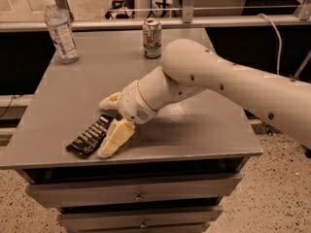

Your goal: Move rxbar chocolate near 7up can

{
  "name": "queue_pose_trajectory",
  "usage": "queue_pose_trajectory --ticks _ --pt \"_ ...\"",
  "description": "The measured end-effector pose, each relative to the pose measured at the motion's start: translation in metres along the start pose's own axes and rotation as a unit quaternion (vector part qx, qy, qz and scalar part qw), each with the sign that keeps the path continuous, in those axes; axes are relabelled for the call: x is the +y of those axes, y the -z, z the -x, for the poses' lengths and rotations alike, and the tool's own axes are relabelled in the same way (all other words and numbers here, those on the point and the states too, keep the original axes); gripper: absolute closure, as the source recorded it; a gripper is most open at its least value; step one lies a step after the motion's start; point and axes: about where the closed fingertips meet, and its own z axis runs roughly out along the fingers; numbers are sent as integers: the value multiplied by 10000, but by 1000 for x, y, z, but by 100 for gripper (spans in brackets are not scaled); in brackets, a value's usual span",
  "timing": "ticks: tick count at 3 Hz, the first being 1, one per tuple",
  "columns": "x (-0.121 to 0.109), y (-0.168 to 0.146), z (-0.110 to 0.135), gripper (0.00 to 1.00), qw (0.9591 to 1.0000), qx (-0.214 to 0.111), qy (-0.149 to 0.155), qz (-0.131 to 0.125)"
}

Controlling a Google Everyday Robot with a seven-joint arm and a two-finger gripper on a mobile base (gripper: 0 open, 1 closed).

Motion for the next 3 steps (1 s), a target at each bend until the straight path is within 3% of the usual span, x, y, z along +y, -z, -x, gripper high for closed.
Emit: queue_pose_trajectory --ticks 2,3 --pt "0 3 4 95 10000 0 -1 -1" --pt "0 5 6 100 10000 1 -1 -2"
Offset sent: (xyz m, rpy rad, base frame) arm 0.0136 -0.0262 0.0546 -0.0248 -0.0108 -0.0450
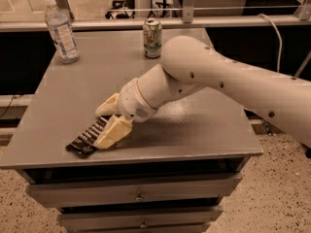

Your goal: Move rxbar chocolate near 7up can

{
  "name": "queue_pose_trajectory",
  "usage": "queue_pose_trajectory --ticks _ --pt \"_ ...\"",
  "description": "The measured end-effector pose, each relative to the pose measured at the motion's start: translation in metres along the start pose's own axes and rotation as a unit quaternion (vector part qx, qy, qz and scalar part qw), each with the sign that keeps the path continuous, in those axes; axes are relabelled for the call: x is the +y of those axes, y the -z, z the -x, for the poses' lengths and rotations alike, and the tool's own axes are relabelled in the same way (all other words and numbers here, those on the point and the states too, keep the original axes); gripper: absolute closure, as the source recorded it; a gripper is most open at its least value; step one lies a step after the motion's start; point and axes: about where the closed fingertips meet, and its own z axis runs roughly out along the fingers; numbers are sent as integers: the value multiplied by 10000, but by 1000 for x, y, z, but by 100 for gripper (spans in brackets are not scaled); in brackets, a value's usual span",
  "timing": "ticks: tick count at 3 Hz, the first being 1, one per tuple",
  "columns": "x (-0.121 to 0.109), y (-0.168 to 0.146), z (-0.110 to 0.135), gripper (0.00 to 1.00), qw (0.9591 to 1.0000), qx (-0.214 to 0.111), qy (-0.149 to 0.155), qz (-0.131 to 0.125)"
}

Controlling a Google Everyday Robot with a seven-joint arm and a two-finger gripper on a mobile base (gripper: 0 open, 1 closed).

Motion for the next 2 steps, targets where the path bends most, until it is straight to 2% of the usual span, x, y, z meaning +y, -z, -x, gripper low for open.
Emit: queue_pose_trajectory --ticks 1,2 --pt "0 0 0 100 10000 0 0 0" --pt "-19 75 19 100 9973 372 76 -629"
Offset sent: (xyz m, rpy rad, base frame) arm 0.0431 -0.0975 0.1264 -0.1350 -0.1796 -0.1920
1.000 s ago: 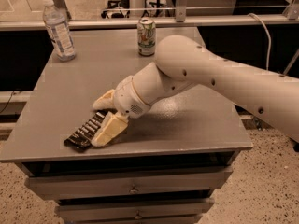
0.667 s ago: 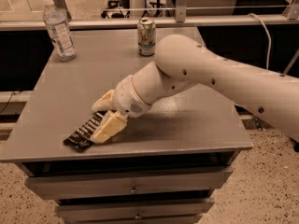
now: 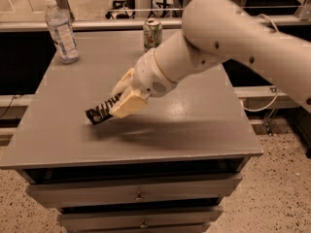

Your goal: Move rxbar chocolate near 7up can

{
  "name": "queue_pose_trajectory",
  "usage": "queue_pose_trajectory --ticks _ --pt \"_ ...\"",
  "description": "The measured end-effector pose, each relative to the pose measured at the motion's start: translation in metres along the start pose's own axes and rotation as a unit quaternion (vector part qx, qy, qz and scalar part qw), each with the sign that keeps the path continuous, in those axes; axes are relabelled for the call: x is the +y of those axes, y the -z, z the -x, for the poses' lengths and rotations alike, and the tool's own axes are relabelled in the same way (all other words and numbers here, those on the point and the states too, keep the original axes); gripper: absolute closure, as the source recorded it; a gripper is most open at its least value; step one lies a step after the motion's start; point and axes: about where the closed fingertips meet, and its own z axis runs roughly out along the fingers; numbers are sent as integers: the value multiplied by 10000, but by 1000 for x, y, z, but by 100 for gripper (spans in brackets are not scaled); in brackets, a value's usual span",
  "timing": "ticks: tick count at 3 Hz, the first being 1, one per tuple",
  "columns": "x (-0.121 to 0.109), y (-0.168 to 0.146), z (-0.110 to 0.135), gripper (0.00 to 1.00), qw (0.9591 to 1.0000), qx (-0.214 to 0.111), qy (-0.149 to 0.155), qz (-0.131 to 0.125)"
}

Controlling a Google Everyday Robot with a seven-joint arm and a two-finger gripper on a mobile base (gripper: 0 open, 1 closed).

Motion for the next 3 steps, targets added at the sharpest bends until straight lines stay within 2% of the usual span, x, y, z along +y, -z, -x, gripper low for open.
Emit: queue_pose_trajectory --ticks 1,2,3 --pt "-20 46 10 100 9989 192 80 -425" --pt "-43 85 20 100 9953 353 198 -880" --pt "-43 85 20 100 9953 354 201 -874"
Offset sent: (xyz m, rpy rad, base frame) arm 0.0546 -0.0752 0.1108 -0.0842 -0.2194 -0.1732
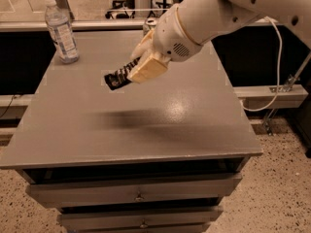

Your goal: Move rxbar chocolate near 7up can

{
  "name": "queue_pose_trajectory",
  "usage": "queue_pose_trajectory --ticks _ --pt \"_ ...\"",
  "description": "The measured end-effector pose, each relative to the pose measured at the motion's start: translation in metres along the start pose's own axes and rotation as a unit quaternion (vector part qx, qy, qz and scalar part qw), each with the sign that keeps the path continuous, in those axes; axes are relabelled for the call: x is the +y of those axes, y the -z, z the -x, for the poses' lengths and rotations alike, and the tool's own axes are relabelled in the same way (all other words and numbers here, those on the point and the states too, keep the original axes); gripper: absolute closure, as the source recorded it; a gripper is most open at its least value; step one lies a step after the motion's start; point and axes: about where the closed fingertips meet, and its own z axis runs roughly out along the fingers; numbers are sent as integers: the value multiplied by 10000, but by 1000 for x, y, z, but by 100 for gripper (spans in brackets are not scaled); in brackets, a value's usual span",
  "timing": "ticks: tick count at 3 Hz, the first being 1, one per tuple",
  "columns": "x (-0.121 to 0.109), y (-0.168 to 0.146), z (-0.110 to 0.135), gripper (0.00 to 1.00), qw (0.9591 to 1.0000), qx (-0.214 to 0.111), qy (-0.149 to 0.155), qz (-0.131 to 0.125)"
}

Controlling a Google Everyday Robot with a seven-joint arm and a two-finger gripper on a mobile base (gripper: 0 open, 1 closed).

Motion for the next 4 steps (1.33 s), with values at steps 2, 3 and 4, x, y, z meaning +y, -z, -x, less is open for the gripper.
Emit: queue_pose_trajectory --ticks 2,3,4 --pt "-78 18 -81 100 9956 73 -404 -838" --pt "-122 23 -122 100 9909 15 -618 -1195" --pt "-155 14 -149 100 9882 -58 -775 -1321"
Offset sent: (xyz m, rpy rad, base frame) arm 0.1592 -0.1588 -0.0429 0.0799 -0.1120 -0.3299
